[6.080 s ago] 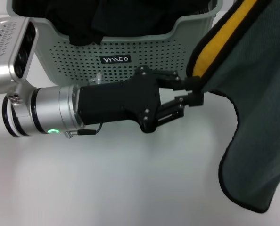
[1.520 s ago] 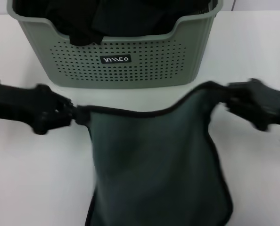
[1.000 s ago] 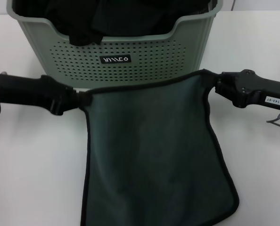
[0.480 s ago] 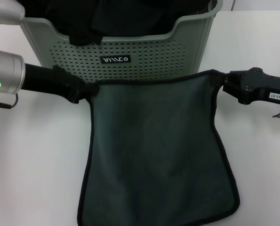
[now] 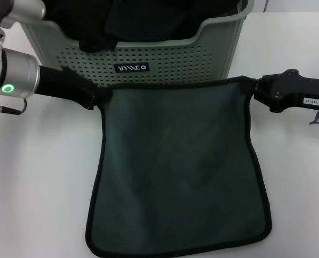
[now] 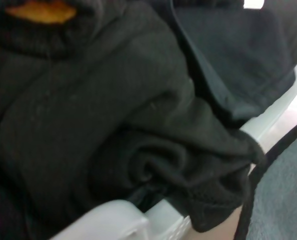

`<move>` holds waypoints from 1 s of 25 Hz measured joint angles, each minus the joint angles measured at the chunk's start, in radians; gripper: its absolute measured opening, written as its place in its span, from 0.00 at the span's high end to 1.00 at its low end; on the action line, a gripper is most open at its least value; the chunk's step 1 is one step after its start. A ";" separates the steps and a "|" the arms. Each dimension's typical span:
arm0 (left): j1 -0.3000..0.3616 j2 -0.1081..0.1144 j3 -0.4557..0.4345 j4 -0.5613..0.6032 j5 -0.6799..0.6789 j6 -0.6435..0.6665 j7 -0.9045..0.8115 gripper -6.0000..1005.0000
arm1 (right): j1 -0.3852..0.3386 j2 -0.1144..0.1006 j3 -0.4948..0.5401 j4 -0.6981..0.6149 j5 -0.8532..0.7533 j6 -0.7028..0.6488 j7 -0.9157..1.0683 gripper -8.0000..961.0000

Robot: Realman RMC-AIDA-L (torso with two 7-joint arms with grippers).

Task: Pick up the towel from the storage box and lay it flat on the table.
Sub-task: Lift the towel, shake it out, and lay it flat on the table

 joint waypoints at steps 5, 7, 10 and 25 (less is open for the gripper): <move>-0.001 0.000 0.019 -0.004 0.004 -0.035 -0.008 0.96 | 0.006 0.005 -0.002 -0.029 -0.023 0.028 0.013 0.82; -0.001 -0.001 0.019 -0.006 0.004 -0.044 -0.011 0.96 | 0.012 0.005 -0.002 -0.030 -0.025 0.032 0.019 0.82; -0.001 0.000 0.020 -0.007 0.003 -0.048 -0.013 0.96 | 0.019 0.002 -0.002 -0.030 -0.029 0.033 0.028 0.82; 0.003 0.004 0.012 -0.022 -0.019 -0.043 -0.041 0.92 | 0.018 0.005 -0.009 -0.053 -0.098 0.058 0.153 0.81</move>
